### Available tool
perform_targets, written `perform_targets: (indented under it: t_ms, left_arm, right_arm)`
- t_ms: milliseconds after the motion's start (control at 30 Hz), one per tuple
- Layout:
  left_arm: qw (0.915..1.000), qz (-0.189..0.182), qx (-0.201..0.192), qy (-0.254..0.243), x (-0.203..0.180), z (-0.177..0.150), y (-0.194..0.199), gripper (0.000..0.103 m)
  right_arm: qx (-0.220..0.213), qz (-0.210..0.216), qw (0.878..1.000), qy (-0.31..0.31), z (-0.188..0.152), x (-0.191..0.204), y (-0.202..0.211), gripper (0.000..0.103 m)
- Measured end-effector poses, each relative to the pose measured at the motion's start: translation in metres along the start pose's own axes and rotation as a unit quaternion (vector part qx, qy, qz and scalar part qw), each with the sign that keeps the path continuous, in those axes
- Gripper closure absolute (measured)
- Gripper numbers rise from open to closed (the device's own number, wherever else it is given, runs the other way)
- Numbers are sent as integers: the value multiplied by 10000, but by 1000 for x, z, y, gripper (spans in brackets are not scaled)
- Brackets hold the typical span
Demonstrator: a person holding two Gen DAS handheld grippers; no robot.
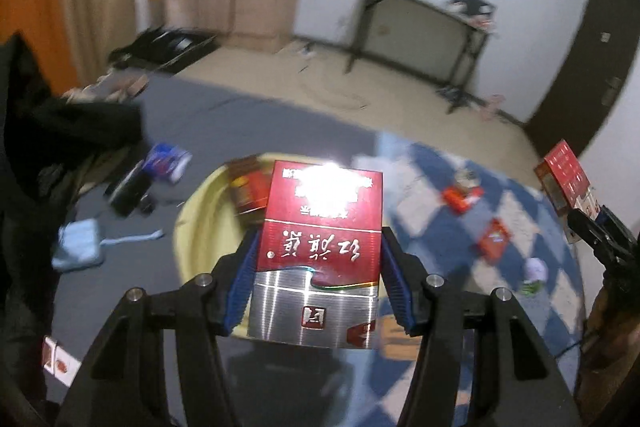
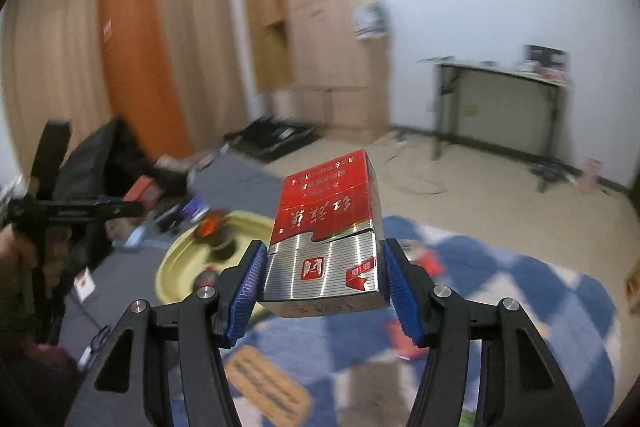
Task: Organize rigid objects
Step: 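Place both red-and-silver boxes into the yellow tray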
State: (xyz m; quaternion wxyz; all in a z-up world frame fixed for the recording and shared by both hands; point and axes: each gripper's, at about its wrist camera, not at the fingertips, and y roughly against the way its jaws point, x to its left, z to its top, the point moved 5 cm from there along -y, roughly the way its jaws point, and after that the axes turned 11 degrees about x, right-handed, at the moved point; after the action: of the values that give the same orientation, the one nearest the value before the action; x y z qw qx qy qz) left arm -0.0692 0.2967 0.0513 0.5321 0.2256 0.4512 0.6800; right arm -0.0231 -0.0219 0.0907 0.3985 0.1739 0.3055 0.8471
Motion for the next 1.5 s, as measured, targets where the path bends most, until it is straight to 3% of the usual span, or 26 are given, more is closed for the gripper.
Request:
perform_targets:
  t_ms: [67, 233, 367, 500, 667, 700, 733, 800, 833, 867, 900, 933, 1067, 1167, 1233, 1333, 1367, 1500]
  left_arm:
    - [9995, 190, 217, 83, 20, -5, -25, 44]
    - [9963, 193, 754, 370, 45, -15, -90, 44]
    - [9929, 258, 1056, 483, 57, -14, -130, 44]
    - [9902, 268, 1237, 589, 70, -15, -155, 44]
    - [9901, 91, 1239, 652, 77, -21, -174, 44]
    - [9901, 56, 1208, 714, 79, -22, -175, 40]
    - [9898, 60, 1185, 792, 82, -24, -174, 30]
    - [9890, -132, 1190, 873, 82, -26, -168, 22]
    - [9895, -245, 1089, 914, 81, -27, -159, 11]
    - [9905, -257, 974, 934, 79, -27, -150, 2]
    - [9921, -205, 818, 929, 75, -28, -140, 0]
    - [9938, -201, 700, 836, 68, -27, -129, 0]
    - [9973, -373, 556, 316, 19, -11, -105, 0]
    - [9960, -697, 416, -360, -45, 11, -96, 0]
    - [9912, -898, 382, -897, -100, 27, -99, 0]
    - [9807, -988, 427, -1630, -175, 42, -119, 0]
    - [9772, -990, 453, -1823, -194, 45, -127, 0]
    - [9623, -828, 484, -2545, -260, 52, -168, 0]
  right_arm:
    - [340, 367, 9987, 86, 9, 26, -42, 45]
    - [1072, 932, 9897, 170, 22, 66, -145, 45]
    - [1710, 917, 9796, 521, 21, 89, -216, 45]
    - [2086, 866, 9728, 508, 34, 86, -274, 45]
    - [2371, 798, 9664, 597, 33, 96, -310, 45]
    - [2389, 768, 9663, 581, 31, 99, -316, 45]
    - [2408, 759, 9660, 556, 31, 99, -321, 45]
    - [2449, 765, 9654, 476, 27, 96, -325, 40]
    - [2438, 771, 9657, 448, 25, 97, -323, 35]
    - [2312, 763, 9689, 437, 26, 97, -318, 23]
    - [2130, 741, 9734, 399, 25, 94, -304, 10]
    - [1966, 725, 9773, 308, 26, 90, -295, 6]
    - [1218, 461, 9910, -302, 28, 56, -239, 0]
    - [855, -290, 9938, -656, 13, 9, -185, 0]
    - [690, -1006, 9876, -985, -9, -35, -142, 0]
    - [559, -1764, 9665, -1777, -57, -102, -87, 0]
    - [543, -2043, 9540, -2127, -79, -126, -72, 0]
    - [621, -2224, 9231, -3074, -140, -172, -54, 0]
